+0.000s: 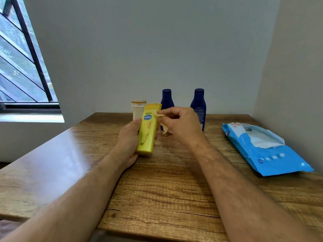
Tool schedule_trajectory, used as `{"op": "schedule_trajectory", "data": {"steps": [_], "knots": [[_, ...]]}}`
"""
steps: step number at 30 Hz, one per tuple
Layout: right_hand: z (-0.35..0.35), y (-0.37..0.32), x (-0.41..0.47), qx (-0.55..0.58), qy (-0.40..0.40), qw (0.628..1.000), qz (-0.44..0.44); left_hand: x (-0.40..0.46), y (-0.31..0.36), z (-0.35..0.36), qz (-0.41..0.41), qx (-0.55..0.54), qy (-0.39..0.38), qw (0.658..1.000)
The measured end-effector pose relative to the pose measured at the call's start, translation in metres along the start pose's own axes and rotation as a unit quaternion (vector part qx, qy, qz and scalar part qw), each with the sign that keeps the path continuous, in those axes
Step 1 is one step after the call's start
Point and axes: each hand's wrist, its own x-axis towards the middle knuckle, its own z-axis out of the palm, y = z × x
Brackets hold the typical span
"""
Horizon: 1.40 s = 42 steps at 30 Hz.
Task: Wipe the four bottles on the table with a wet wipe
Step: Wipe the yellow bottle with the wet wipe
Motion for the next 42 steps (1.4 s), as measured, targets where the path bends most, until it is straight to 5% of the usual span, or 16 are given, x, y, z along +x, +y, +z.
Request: {"op": "schedule_trajectory", "data": {"steps": [3,6,15,22,25,33,42], "knots": [[0.002,-0.005,-0.005,0.013,-0.160,0.985,0.070,0.003,0.000,-0.004,0.024,-0.016,0.011,1.000],[0.002,-0.004,-0.004,0.031,-0.225,0.969,0.094,0.000,0.002,-0.006,0.017,-0.028,-0.033,0.999],[0.003,0.001,0.005,0.154,-0.018,0.987,0.040,-0.012,0.003,-0.006,-0.015,0.009,-0.158,0.987],[0.006,-0.002,-0.002,0.072,-0.196,0.970,0.122,-0.005,0.000,-0.009,-0.074,-0.117,-0.166,0.976],[0.006,-0.002,-0.004,0.010,-0.211,0.972,0.106,-0.005,0.000,-0.008,-0.083,-0.110,-0.152,0.979],[0.005,0.003,-0.001,-0.048,-0.004,0.999,-0.010,-0.006,0.002,-0.005,-0.089,-0.083,-0.098,0.988],[0.006,0.000,-0.006,-0.108,-0.255,0.958,0.075,-0.004,0.003,-0.006,-0.069,-0.054,-0.015,0.996]]}}
